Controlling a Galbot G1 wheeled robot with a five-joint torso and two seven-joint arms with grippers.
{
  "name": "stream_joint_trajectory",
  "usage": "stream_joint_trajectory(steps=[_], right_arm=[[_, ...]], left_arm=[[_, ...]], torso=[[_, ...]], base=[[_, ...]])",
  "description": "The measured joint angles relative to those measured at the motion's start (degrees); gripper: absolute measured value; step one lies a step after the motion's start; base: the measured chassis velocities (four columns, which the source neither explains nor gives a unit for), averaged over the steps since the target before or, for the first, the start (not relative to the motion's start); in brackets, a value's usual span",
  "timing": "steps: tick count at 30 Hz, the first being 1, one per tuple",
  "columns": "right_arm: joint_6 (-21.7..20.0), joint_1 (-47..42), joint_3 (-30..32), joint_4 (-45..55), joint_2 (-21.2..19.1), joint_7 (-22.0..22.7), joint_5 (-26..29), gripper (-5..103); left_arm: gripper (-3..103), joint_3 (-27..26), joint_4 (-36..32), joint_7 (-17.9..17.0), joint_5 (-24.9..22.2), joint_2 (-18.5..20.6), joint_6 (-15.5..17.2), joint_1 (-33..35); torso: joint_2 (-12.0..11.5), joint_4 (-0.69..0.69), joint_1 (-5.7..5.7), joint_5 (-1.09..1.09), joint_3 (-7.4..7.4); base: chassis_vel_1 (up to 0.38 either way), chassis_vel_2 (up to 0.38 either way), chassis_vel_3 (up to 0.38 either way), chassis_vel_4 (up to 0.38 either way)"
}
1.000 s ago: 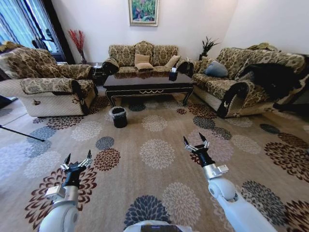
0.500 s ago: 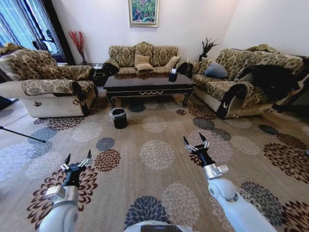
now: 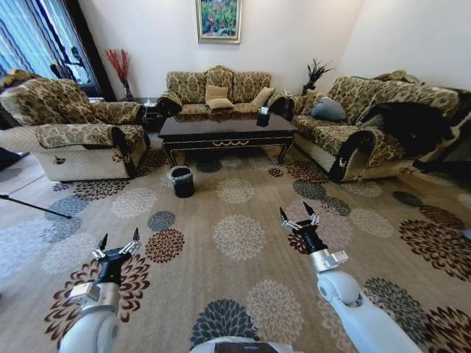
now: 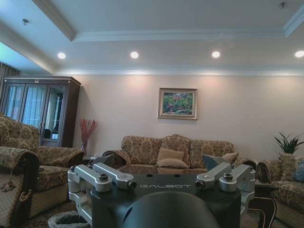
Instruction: Move to the front of the table and pick up the trash from the floor, then place it into the trash bin.
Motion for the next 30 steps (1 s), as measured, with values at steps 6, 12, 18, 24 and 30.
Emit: stream_joint_trajectory(steps=[6, 12, 18, 24, 30], right_arm=[[0.0, 0.0, 0.0, 0.0, 0.0, 0.0, 0.0, 100], [0.0, 0.0, 0.0, 0.0, 0.0, 0.0, 0.0, 100], [0.0, 0.0, 0.0, 0.0, 0.0, 0.0, 0.0, 100], [0.0, 0.0, 0.0, 0.0, 0.0, 0.0, 0.0, 100], [0.0, 0.0, 0.0, 0.0, 0.0, 0.0, 0.0, 100]], left_arm=[[100, 0.0, 0.0, 0.0, 0.0, 0.0, 0.0, 0.0], [100, 0.0, 0.0, 0.0, 0.0, 0.0, 0.0, 0.0], [100, 0.0, 0.0, 0.0, 0.0, 0.0, 0.0, 0.0], [100, 0.0, 0.0, 0.0, 0.0, 0.0, 0.0, 0.0], [100, 0.0, 0.0, 0.0, 0.0, 0.0, 0.0, 0.0]], torso=[[1.4, 0.0, 0.6, 0.0, 0.8], [3.0, 0.0, 1.23, 0.0, 1.76], [4.6, 0.0, 1.91, 0.0, 2.66], [5.8, 0.0, 2.43, 0.0, 3.36], [7.4, 0.0, 3.09, 0.0, 4.26]], base=[[0.0, 0.0, 0.0, 0.0], [0.0, 0.0, 0.0, 0.0], [0.0, 0.0, 0.0, 0.0], [0.0, 0.0, 0.0, 0.0], [0.0, 0.0, 0.0, 0.0]])
